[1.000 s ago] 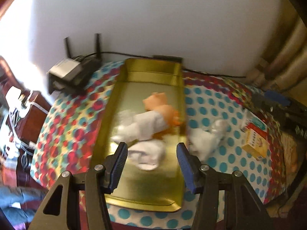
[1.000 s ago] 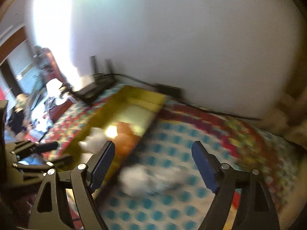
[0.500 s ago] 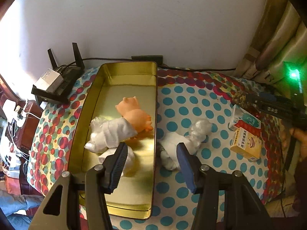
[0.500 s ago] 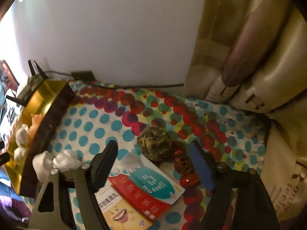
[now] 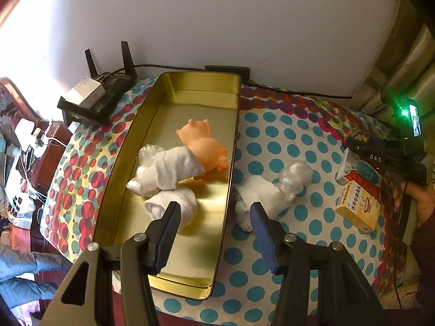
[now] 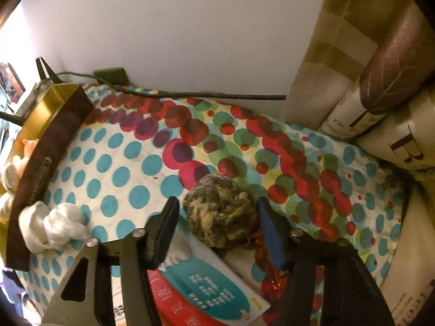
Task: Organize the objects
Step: 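Grasp the braided ball with the right gripper while the left grasps a plastic bundle, then carry the plastic-wrapped bundle into the tray and release it with the left gripper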
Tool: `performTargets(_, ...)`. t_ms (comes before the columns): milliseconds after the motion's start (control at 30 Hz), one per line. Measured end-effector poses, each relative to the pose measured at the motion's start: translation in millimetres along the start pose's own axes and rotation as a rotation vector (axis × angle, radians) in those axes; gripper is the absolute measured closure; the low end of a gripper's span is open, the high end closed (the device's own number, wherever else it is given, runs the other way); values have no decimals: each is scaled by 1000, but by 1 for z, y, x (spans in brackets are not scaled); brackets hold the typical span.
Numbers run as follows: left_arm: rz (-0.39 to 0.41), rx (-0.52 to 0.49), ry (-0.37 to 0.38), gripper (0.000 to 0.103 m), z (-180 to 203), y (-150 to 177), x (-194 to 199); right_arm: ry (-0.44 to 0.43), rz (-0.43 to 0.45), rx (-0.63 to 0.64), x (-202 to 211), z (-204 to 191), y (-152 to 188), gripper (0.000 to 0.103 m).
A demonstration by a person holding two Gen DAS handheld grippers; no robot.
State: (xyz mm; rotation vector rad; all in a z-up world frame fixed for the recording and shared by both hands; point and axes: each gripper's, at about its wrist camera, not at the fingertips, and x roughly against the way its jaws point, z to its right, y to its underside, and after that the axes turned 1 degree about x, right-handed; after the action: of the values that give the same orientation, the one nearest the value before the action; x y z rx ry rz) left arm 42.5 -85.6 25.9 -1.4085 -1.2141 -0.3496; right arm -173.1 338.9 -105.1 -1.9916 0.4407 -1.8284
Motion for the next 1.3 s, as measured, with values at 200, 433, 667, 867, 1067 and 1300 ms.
performTargets(200,2,-11,88,49,13,-9,-8,-15,32,6,4,2,1,52)
performTargets(433,-24,-102,264,48,45,-29,-29,19,130,-84,40,8,-5,52)
performTargets(667,-95,-283,311,48,83,-41,-66,3,196,-135,81,12,7,52)
performTargets(867,-159,-344,287,48,97,-42,-94,3,219,-179,96,14,19,52)
performTargets(1067,-189,-378,263,48,103,-36,-107,7,230,-230,105,19,29,52)
performTargets(1300,-199,-363,254,48,101,-36,-115,17,228,-265,106,21,34,52)
